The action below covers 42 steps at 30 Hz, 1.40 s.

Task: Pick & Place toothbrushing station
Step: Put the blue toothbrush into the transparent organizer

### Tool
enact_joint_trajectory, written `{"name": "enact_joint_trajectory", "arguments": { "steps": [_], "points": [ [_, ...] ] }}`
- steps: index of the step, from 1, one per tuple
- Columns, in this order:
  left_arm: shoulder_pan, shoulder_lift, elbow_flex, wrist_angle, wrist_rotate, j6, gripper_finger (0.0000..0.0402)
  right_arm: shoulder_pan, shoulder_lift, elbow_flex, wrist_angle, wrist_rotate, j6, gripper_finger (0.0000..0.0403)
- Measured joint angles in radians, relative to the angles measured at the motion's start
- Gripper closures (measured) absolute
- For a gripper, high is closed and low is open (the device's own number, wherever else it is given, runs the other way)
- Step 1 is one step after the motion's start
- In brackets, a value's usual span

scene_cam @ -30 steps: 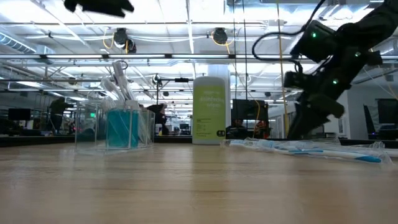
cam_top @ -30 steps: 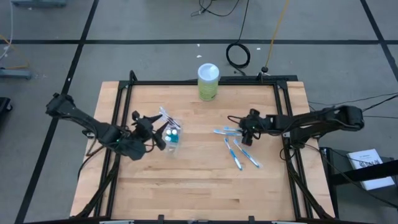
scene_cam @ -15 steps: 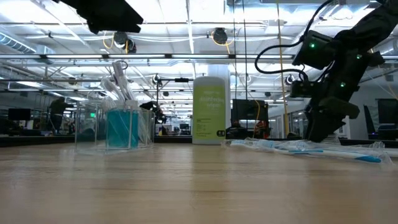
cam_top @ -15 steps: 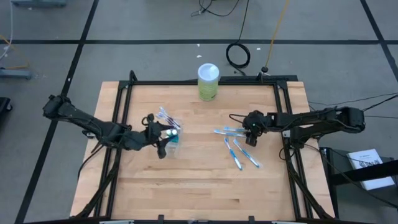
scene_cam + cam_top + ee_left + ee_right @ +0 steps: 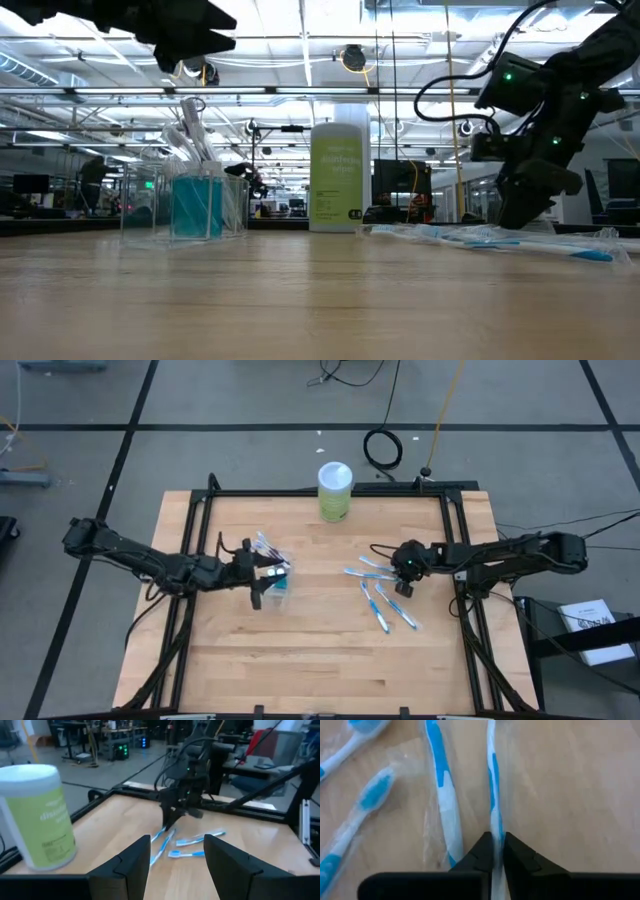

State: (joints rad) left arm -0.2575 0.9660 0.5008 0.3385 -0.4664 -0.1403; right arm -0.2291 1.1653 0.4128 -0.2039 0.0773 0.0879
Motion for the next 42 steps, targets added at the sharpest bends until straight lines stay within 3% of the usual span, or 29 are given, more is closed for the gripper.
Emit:
{"name": "enact_joint_trajectory", "arguments": {
  "steps": [10, 16, 22, 28, 31, 42],
  "points": [
    [0.02, -0.002, -0.001, 0.034, -0.005, -0.006, 0.0213, 0.004, -0.04, 0.014, 0.352, -0.006, -0.029, 0.0388],
    [0.04, 0.019, -0.001, 0.051, -0.006, -0.08, 0.0213, 0.051, -0.046, 0.015, 0.737, -0.188, -0.01, 0.0388],
    [0.062, 0.161, 0.0, 0.249, 0.021, -0.041, 0.0213, 0.133, 0.003, 0.016, 1.02, -0.238, -0.008, 0.0388],
    [0.087, 0.391, 0.004, 0.705, 0.174, 0.073, 0.0213, 0.172, 0.054, 0.015, 1.066, -0.235, -0.021, 0.0388],
    [0.098, 0.489, 0.043, 0.83, 0.231, 0.08, 0.0213, 0.187, 0.076, 0.015, 1.068, -0.196, -0.022, 0.0388],
    [0.135, 0.724, 0.291, 0.833, 0.24, 0.148, 0.0213, 0.2, 0.094, 0.015, 1.119, -0.183, -0.021, 0.0388]
  ]
}}
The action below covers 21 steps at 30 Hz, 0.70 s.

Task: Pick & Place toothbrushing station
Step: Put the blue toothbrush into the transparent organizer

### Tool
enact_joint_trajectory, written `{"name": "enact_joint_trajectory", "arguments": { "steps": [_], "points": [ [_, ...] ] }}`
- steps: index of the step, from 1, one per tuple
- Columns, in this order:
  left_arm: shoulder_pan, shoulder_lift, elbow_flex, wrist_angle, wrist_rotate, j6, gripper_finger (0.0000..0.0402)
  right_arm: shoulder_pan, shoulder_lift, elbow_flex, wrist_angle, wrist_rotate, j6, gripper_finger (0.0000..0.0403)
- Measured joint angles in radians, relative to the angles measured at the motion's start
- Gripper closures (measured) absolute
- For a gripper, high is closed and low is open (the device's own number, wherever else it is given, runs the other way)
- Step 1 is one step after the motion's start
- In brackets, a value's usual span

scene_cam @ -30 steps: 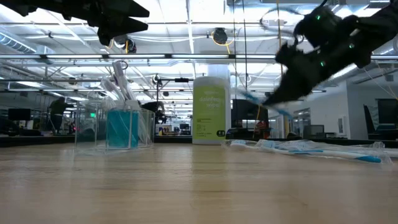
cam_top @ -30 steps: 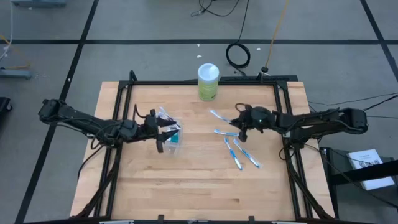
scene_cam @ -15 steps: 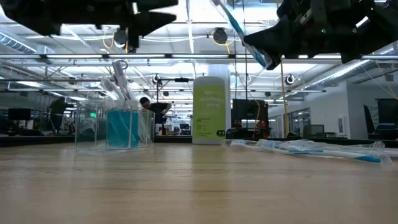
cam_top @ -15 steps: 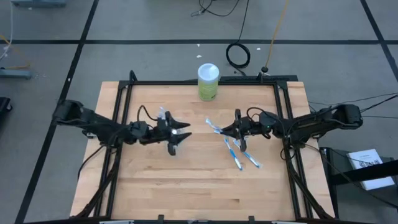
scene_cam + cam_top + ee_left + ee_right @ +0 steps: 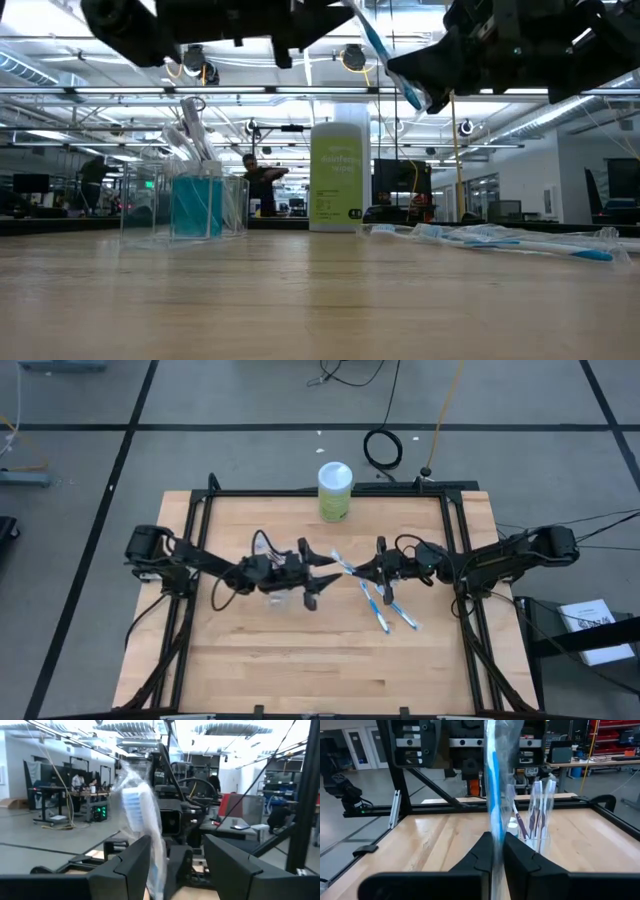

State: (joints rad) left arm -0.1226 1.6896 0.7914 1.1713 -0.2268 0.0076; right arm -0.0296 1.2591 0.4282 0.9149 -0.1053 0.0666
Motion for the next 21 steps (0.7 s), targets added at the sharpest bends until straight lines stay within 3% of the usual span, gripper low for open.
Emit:
{"name": "enact_joint_trajectory", "arguments": {
  "steps": [14, 17, 21],
  "points": [
    [0.036, 0.026, 0.047, -0.02, 0.021, -0.02, 0.0221, 0.005, 0.0, 0.0, 0.001, 0.002, -0.007, 0.0388],
    [0.047, 0.026, 0.047, -0.023, 0.021, -0.037, 0.0251, 0.005, 0.0, 0.0, -0.001, 0.002, -0.007, 0.0388],
    [0.06, 0.026, 0.047, -0.024, 0.023, -0.043, 0.0319, 0.005, 0.0, 0.0, -0.006, 0.004, -0.007, 0.0388]
  ]
}}
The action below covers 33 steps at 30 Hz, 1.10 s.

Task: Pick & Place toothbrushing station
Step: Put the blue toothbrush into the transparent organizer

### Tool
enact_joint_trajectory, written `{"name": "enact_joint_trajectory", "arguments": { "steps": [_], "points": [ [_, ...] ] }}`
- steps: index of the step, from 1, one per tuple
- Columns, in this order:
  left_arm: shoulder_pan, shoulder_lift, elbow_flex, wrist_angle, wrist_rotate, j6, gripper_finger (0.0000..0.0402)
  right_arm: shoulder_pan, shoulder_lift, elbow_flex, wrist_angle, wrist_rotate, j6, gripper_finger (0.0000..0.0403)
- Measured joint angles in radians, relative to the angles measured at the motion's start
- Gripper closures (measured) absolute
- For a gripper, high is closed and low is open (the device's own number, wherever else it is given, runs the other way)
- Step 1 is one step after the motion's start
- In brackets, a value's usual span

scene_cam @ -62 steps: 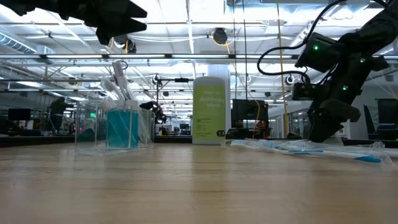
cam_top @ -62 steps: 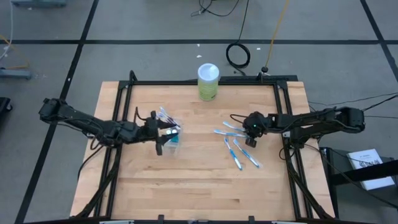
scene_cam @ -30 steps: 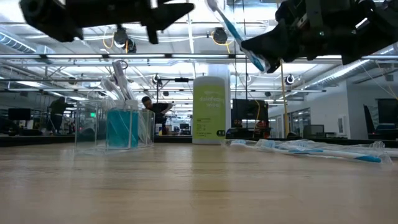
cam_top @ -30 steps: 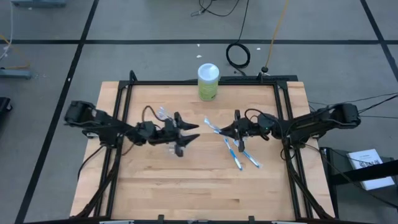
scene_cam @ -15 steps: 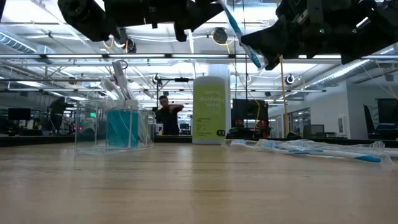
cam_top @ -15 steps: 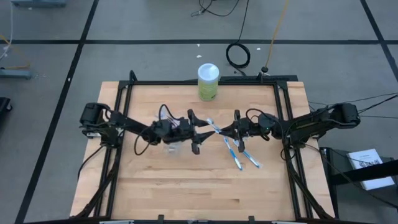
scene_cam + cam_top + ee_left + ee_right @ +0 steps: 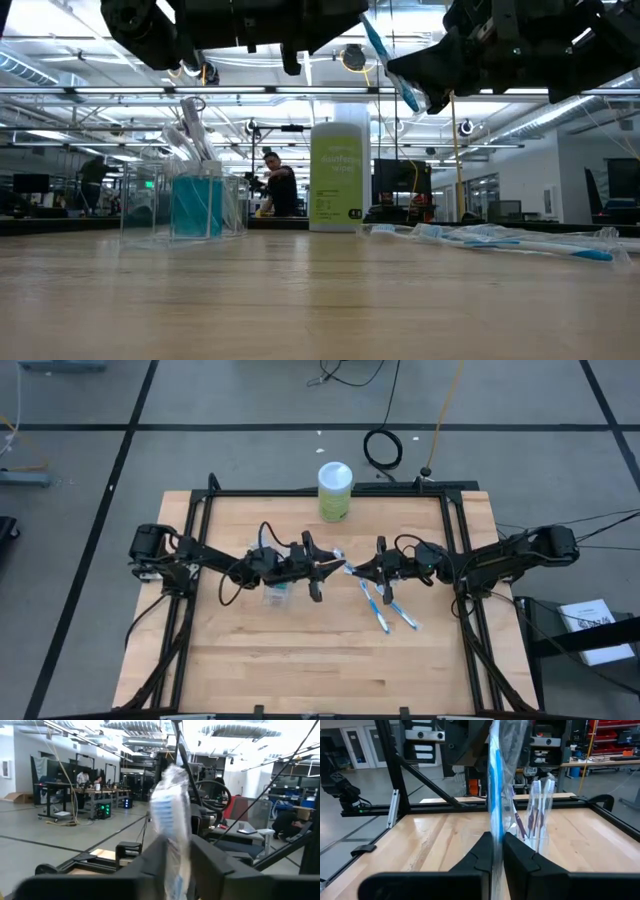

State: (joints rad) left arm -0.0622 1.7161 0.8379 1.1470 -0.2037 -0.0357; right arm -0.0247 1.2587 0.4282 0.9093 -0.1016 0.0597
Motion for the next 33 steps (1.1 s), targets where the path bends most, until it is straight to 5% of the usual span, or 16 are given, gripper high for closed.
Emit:
{"name": "enact_joint_trajectory", "arguments": {
  "steps": [4, 10, 20, 28, 33],
  "points": [
    [0.001, 0.0, 0.0, 0.0, 0.007, -0.005, 0.0385, -0.001, 0.0, 0.001, -0.01, 0.007, 0.003, 0.0384],
    [-0.022, -0.117, 0.0, -0.163, -0.074, 0.001, 0.039, -0.001, -0.001, 0.003, -0.037, 0.006, 0.025, 0.0326],
    [-0.264, -0.469, 0.0, -0.758, -0.514, -0.044, 0.039, -0.01, -0.044, 0.0, -0.138, -0.008, 0.028, 0.0263],
    [-0.568, -0.507, -0.181, -0.805, -0.993, -0.33, 0.039, -0.046, -0.135, -0.001, -0.27, -0.006, 0.032, 0.026],
    [-0.703, -0.507, -0.261, -0.805, -1.183, -0.514, 0.039, -0.047, -0.142, -0.001, -0.285, -0.005, 0.033, 0.026]
  ]
}}
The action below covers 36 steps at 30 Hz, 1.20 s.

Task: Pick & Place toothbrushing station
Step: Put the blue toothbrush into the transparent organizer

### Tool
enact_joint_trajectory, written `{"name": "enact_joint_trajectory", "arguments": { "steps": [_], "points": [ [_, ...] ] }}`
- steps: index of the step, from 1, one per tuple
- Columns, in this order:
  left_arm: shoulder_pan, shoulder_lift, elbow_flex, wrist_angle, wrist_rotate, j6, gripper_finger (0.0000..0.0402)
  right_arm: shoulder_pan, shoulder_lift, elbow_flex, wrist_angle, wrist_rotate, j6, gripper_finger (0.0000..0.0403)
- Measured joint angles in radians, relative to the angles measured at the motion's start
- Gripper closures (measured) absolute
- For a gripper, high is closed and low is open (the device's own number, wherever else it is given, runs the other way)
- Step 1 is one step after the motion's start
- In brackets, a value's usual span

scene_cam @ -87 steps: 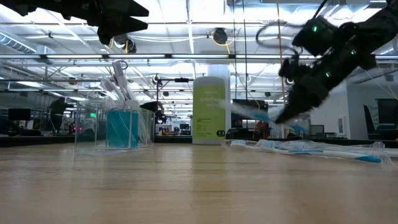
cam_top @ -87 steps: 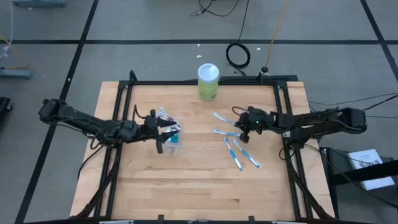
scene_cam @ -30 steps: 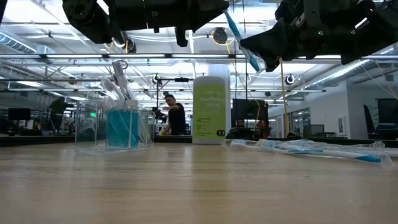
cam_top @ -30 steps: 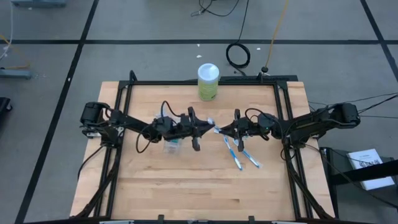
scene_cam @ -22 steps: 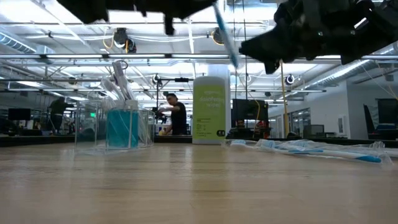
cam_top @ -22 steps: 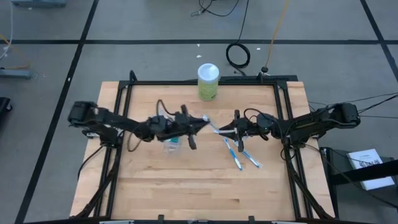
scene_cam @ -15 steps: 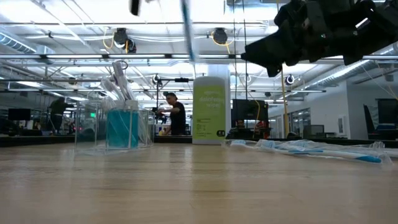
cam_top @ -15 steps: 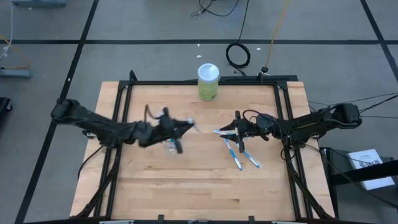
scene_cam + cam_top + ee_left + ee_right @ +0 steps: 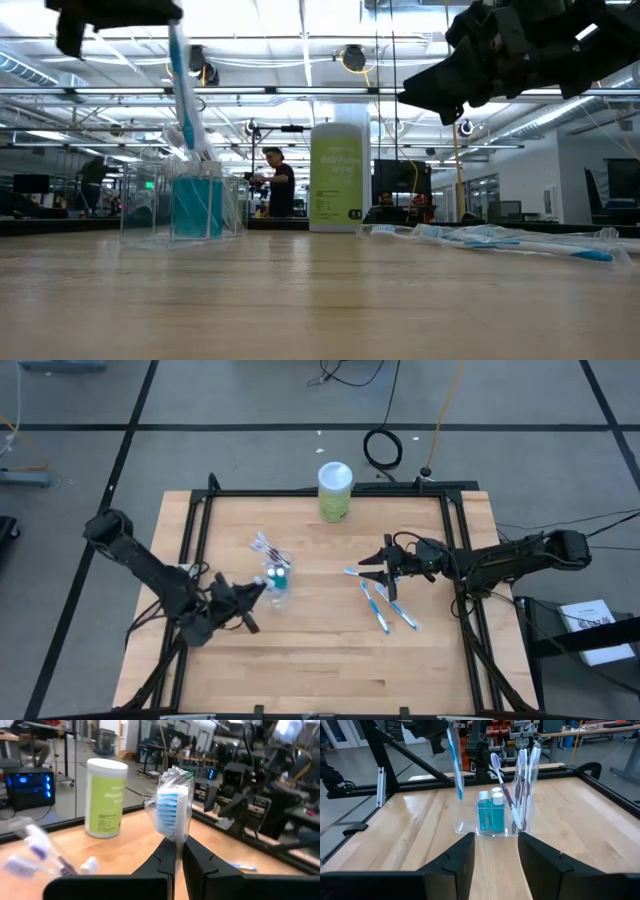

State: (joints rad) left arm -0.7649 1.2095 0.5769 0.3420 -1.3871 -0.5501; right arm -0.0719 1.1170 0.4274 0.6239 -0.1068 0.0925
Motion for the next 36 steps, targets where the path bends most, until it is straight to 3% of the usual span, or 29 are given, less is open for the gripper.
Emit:
{"name": "enact_joint_trajectory", "arguments": {
  "steps": [7, 17, 23, 29, 36],
  "points": [
    [-0.081, 0.008, -0.011, -0.029, -0.099, -0.067, 0.039, 0.0, -0.001, 0.0, 0.007, 0.0, 0.005, 0.0259],
    [-0.06, 0.095, -0.011, -0.134, -0.105, -0.31, 0.039, 0.0, -0.001, 0.0, 0.008, 0.001, 0.005, 0.0263],
    [-0.033, 0.1, -0.011, -0.182, -0.061, -0.383, 0.039, 0.0, -0.001, 0.0, 0.007, 0.001, 0.019, 0.0263],
    [0.0, 0.1, -0.011, -0.258, 0.012, -0.578, 0.039, 0.0, -0.001, 0.0, 0.008, 0.001, 0.019, 0.0264],
    [0.031, 0.1, -0.011, -0.275, 0.07, -0.62, 0.0386, 0.0, -0.001, 0.0, 0.007, 0.001, 0.017, 0.0264]
  ]
}}
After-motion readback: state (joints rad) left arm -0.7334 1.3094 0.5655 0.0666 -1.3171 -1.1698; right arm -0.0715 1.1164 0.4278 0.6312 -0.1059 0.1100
